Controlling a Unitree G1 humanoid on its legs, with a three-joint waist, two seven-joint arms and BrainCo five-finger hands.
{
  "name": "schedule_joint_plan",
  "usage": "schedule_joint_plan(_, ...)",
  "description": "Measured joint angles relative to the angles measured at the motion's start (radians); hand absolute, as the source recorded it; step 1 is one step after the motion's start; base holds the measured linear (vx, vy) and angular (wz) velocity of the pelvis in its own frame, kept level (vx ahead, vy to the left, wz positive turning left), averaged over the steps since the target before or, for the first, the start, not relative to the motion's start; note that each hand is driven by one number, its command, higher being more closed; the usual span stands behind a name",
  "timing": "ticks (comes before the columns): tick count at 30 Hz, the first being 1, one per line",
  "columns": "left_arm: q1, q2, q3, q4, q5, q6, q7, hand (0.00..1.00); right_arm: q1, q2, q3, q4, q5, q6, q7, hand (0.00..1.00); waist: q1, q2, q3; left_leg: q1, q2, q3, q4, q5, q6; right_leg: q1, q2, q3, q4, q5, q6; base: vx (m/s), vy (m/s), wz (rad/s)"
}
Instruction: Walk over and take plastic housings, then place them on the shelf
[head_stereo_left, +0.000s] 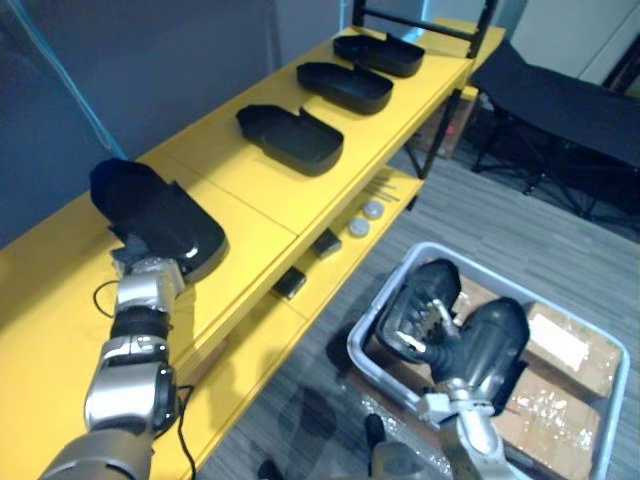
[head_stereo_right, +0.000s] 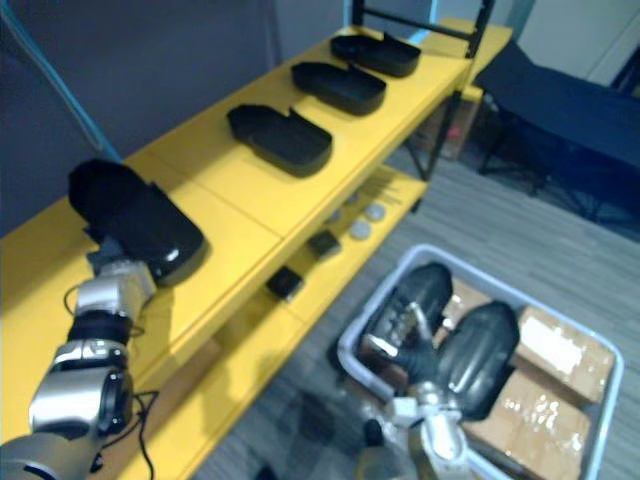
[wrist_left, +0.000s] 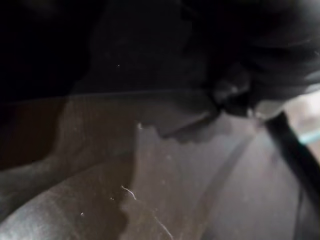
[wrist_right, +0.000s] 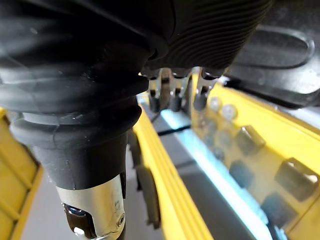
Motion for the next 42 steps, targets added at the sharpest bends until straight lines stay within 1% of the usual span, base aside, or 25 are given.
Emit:
schedule_joint_plan(7,0.000,0.000,0.011,0.000,-0.010,-0.011,0.015,0.00,0.011,0.000,0.001,0.000,0.000,0.000,0.000,0.00,-0.002,0.001,0.001,0.000,0.001,0.003,0.000,0.000,-0.001,0.000,0.001,0.001,-0.003,0.000,0.000,0.00,0.000,0.00)
schedule_joint_plan(10,0.000,0.000,0.017,0.002,-0.033,-0.024,0.025,0.00,0.012,0.000,0.002,0.000,0.001,0.000,0.000,0.00,-0.002,0.001,0.001,0.000,0.000,0.003,0.000,0.000,-0.001,0.000,0.001,0.002,-0.003,0.000,0.000,0.00,0.000,0.00)
schedule_joint_plan(11,0.000,0.000,0.024,0.004,-0.049,-0.040,0.039,0.00,0.012,0.000,0.003,0.000,0.001,0.000,0.000,0.00,-0.003,0.001,0.001,0.000,0.000,0.003,0.000,0.000,-0.001,0.000,0.001,0.002,-0.004,0.000,0.000,0.00,0.000,0.00)
schedule_joint_plan(14,0.000,-0.001,0.036,0.011,-0.079,-0.069,0.057,0.00,0.012,0.000,0.003,0.000,0.008,0.000,-0.009,0.00,-0.005,-0.002,0.003,0.000,0.000,0.004,0.000,0.000,-0.001,0.000,0.001,0.002,-0.005,0.000,0.000,0.00,0.000,0.00)
schedule_joint_plan(15,0.000,-0.001,0.036,0.015,-0.085,-0.089,0.062,0.00,0.013,0.000,0.003,0.000,0.009,0.000,-0.017,0.00,-0.006,-0.003,0.003,0.000,0.000,0.004,0.000,0.000,-0.001,0.000,0.001,0.002,-0.005,0.000,0.000,0.00,0.000,0.00)
schedule_joint_plan(19,0.000,-0.005,0.036,0.025,-0.088,-0.125,0.095,0.00,0.014,0.000,0.004,0.000,0.009,0.000,-0.020,0.00,-0.010,-0.003,0.003,-0.001,-0.001,0.004,0.000,0.000,-0.001,0.000,0.001,0.002,-0.006,0.001,0.001,0.00,0.000,0.00)
schedule_joint_plan(22,0.000,-0.008,0.036,0.025,-0.099,-0.138,0.129,0.00,0.014,0.000,0.005,0.000,0.007,-0.003,-0.021,0.00,-0.014,-0.003,0.004,-0.001,-0.001,0.005,0.000,0.000,-0.001,0.001,0.001,0.003,-0.009,0.002,0.001,0.00,0.000,0.00)
schedule_joint_plan(24,0.000,-0.017,0.036,0.025,-0.127,-0.170,0.161,0.00,0.015,0.000,0.005,0.000,0.007,-0.009,-0.024,0.00,-0.015,-0.003,0.004,-0.001,-0.001,0.006,0.000,-0.001,-0.001,0.001,0.002,0.003,-0.010,0.002,0.001,0.00,0.000,0.00)
schedule_joint_plan(25,0.000,-0.021,0.036,0.025,-0.128,-0.178,0.169,0.00,0.015,0.000,0.005,0.000,0.007,-0.010,-0.025,0.00,-0.015,-0.003,0.004,-0.001,-0.001,0.006,0.000,-0.001,-0.001,0.001,0.001,0.003,-0.011,0.002,0.001,0.00,0.000,0.00)
schedule_joint_plan(26,0.000,-0.028,0.036,0.025,-0.134,-0.203,0.184,0.00,0.015,0.000,0.007,0.000,0.009,-0.016,-0.027,0.00,-0.015,-0.003,0.004,-0.001,-0.001,0.006,0.000,-0.001,-0.001,0.001,0.001,0.003,-0.011,0.002,0.001,0.00,0.000,0.00)
schedule_joint_plan(27,0.000,-0.028,0.036,0.024,-0.138,-0.219,0.197,0.00,0.015,0.000,0.012,0.000,0.009,-0.025,-0.030,0.00,-0.017,-0.003,0.004,0.000,-0.001,0.006,0.000,-0.001,-0.001,0.001,0.002,0.003,-0.012,0.003,0.001,0.00,0.000,0.00)
schedule_joint_plan(29,0.000,-0.030,0.037,0.024,-0.165,-0.247,0.213,0.00,0.015,0.000,0.023,0.000,0.009,-0.030,-0.036,0.00,-0.021,-0.003,0.004,0.000,-0.001,0.007,0.000,-0.001,-0.001,0.001,0.002,0.003,-0.013,0.003,0.001,0.00,0.000,0.00)
schedule_joint_plan(31,0.000,-0.038,0.037,0.023,-0.166,-0.277,0.222,0.00,0.015,0.002,0.026,0.000,0.007,-0.034,-0.037,0.00,-0.022,-0.003,0.004,0.002,-0.001,0.007,0.000,-0.001,-0.001,0.001,0.002,0.003,-0.013,0.004,0.001,0.00,0.000,0.00)
schedule_joint_plan(33,0.000,-0.051,0.037,0.016,-0.174,-0.306,0.246,0.00,0.015,0.003,0.027,0.000,0.006,-0.041,-0.038,0.00,-0.022,-0.003,0.003,0.005,-0.001,0.008,0.000,-0.001,-0.001,0.003,0.001,0.003,-0.013,0.004,0.001,0.00,0.000,0.00)
schedule_joint_plan(36,0.000,-0.066,0.038,0.007,-0.174,-0.332,0.255,0.00,0.016,0.003,0.027,0.000,0.007,-0.043,-0.041,0.00,-0.021,-0.004,0.003,0.016,0.000,0.010,0.000,-0.001,-0.002,0.020,0.001,0.003,-0.017,0.004,0.001,0.00,0.000,0.00)
schedule_joint_plan(37,-0.001,-0.066,0.038,-0.001,-0.174,-0.338,0.256,0.00,0.013,0.003,0.028,0.000,0.006,-0.048,-0.040,0.00,-0.021,-0.004,0.003,0.016,0.001,0.010,0.000,-0.002,-0.003,0.020,0.001,0.003,-0.017,0.004,0.001,0.00,0.000,0.00)
schedule_joint_plan(38,-0.001,-0.066,0.038,-0.011,-0.174,-0.355,0.256,0.00,0.013,0.002,0.027,0.000,0.006,-0.049,-0.038,0.00,-0.021,-0.004,0.003,0.016,0.001,0.009,0.000,-0.002,-0.002,0.019,0.001,0.002,-0.017,0.004,0.001,0.00,0.000,0.00)
schedule_joint_plan(41,-0.001,-0.065,0.039,-0.028,-0.174,-0.370,0.255,0.00,0.013,0.002,0.032,0.000,-0.001,-0.049,-0.036,0.00,-0.017,-0.004,0.003,0.015,0.001,0.008,0.000,-0.002,-0.002,0.021,0.001,0.001,-0.017,0.005,0.002,-0.01,-0.005,0.01)
schedule_joint_plan(42,-0.003,-0.065,0.039,-0.031,-0.173,-0.383,0.255,0.00,0.014,0.002,0.032,0.001,-0.001,-0.050,-0.036,0.00,-0.014,-0.004,0.003,0.016,0.000,0.007,0.000,-0.002,-0.002,0.023,0.000,0.000,-0.017,0.005,0.002,-0.03,-0.012,0.05)
